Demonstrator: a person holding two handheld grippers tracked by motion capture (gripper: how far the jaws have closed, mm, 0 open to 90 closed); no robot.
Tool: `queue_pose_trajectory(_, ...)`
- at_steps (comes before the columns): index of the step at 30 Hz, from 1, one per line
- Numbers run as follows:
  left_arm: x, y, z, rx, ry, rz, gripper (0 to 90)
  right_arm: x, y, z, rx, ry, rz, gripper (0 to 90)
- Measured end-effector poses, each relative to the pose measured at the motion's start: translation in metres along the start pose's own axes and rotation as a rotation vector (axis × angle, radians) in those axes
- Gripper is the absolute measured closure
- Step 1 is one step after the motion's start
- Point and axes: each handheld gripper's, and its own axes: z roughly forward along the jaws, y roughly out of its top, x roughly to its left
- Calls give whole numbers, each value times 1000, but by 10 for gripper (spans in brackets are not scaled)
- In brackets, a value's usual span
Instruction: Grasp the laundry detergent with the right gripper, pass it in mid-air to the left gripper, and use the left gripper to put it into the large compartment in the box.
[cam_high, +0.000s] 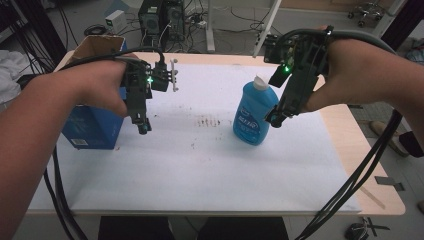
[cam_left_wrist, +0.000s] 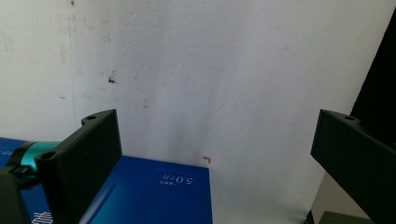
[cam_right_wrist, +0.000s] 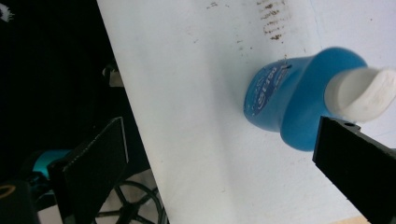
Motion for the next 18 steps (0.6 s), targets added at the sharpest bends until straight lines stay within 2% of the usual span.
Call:
queue_pose_trajectory(3, 0, 0, -1, -3, 6, -3, 17, -2, -14, 2, -49, -2, 25, 24)
queue_pose_trajectory(7, 0, -2, -4, -1, 12, -9, 17, -3, -33, 3, -112, -35, 60, 24)
queue_pose_trajectory(8, 0, -2, -4, -1, 12, -9, 17, -3, -33, 3, -112, -35, 60, 24)
queue_pose_trajectory(9, 0, -2, -4, -3, 13, -8, 17, -5, -43, 5, -150, -36, 76, 24)
queue_pose_trajectory(16, -1, -2, -8, -9, 23, -2, 17, -11, -78, 15, -268, -74, 150, 24)
queue_pose_trajectory(17, -1, -2, -8, -9, 23, -2, 17, -11, -78, 15, -268, -74, 150, 24)
queue_pose_trajectory(18, -1, -2, -8, -12, 22, -2, 17, -13, -86, 21, -300, -86, 162, 24)
